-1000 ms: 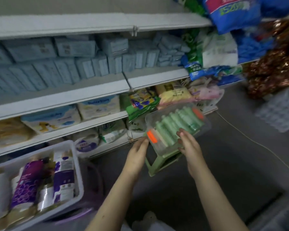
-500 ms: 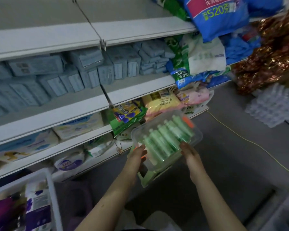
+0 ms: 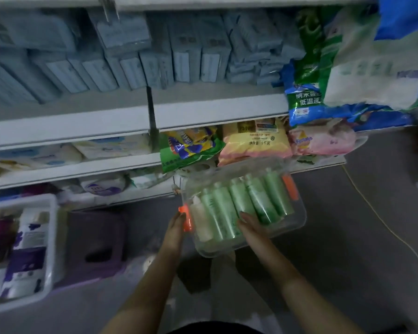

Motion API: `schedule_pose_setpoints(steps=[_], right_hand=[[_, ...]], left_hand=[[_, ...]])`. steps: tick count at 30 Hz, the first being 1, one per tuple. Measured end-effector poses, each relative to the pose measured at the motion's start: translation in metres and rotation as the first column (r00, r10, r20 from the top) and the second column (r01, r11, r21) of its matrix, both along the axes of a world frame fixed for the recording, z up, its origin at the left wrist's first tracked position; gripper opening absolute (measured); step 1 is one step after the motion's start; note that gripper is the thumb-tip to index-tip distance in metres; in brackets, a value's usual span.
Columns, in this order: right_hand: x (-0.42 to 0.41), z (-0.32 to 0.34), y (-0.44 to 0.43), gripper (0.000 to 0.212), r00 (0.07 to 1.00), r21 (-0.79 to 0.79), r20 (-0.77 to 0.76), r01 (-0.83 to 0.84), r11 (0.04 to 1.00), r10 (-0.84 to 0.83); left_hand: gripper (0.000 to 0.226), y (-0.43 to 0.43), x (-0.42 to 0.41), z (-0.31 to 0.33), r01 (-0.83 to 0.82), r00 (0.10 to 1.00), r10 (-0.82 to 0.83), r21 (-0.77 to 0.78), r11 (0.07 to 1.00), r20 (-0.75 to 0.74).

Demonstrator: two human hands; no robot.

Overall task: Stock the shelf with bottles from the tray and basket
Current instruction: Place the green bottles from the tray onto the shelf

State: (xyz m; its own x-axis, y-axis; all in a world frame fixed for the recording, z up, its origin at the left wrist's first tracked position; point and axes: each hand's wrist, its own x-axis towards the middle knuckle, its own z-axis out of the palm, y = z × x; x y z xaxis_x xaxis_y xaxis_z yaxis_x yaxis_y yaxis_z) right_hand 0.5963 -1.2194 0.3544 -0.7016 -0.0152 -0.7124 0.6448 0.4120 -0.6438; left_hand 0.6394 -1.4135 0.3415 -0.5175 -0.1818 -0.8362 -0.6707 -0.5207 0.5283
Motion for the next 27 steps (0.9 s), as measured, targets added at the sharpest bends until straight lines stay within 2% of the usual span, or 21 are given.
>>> schedule_pose_setpoints(steps=[1, 2, 3, 5, 9, 10, 13, 16, 20, 24, 27], right_hand=[[-0.005, -0.008, 0.004, 0.044, 0.998, 0.020, 0.019, -0.059, 0.998, 0.059], [-0.010, -0.013, 0.006, 0.046, 0.994, 0.017, 0.033, -0.109, 0.994, 0.109], [-0.014, -0.018, 0.008, 0.048, 0.989, 0.002, 0.055, -0.140, 0.990, 0.140], [-0.018, -0.027, 0.010, 0.050, 0.980, -0.034, 0.097, -0.174, 0.984, 0.176], [-0.020, -0.042, 0.009, 0.055, 0.971, -0.009, 0.056, -0.230, 0.973, 0.230], [-0.021, -0.045, 0.008, 0.056, 0.967, 0.017, 0.043, -0.250, 0.968, 0.249], [-0.025, -0.053, 0.007, 0.053, 0.955, 0.109, 0.018, -0.297, 0.949, 0.296], [-0.028, -0.058, 0.003, 0.050, 0.927, 0.245, -0.023, -0.359, 0.901, 0.375], [-0.022, -0.060, -0.007, 0.054, 0.924, 0.369, -0.069, -0.327, 0.870, 0.376], [-0.007, -0.058, -0.021, 0.055, 0.948, 0.412, -0.117, -0.226, 0.883, 0.297], [0.001, -0.056, -0.032, 0.047, 0.959, 0.407, -0.162, -0.149, 0.901, 0.232]], left_hand=[[0.059, 0.008, 0.000, -0.004, -0.010, 0.999, 0.008, 0.048, 0.999, 0.040], [0.049, 0.014, 0.000, -0.009, -0.035, 0.996, 0.031, 0.051, 0.998, 0.088], [0.039, 0.020, 0.000, -0.013, -0.066, 0.988, 0.065, 0.007, 0.998, 0.141], [0.044, 0.030, -0.002, -0.026, -0.114, 0.973, 0.121, -0.049, 0.992, 0.196], [0.041, 0.044, -0.005, -0.035, -0.129, 0.975, 0.144, -0.096, 0.987, 0.170], [0.040, 0.046, -0.003, -0.035, -0.140, 0.974, 0.154, -0.095, 0.986, 0.165], [0.055, 0.048, 0.007, -0.041, -0.150, 0.973, 0.165, -0.104, 0.983, 0.163], [0.055, 0.045, 0.018, -0.045, -0.199, 0.967, 0.211, -0.093, 0.976, 0.144], [0.056, 0.041, 0.022, -0.039, -0.206, 0.970, 0.211, -0.052, 0.977, 0.118], [0.055, 0.035, 0.023, -0.039, -0.186, 0.976, 0.187, -0.014, 0.982, 0.113], [0.055, 0.029, 0.025, -0.040, -0.162, 0.981, 0.160, 0.013, 0.987, 0.107]])
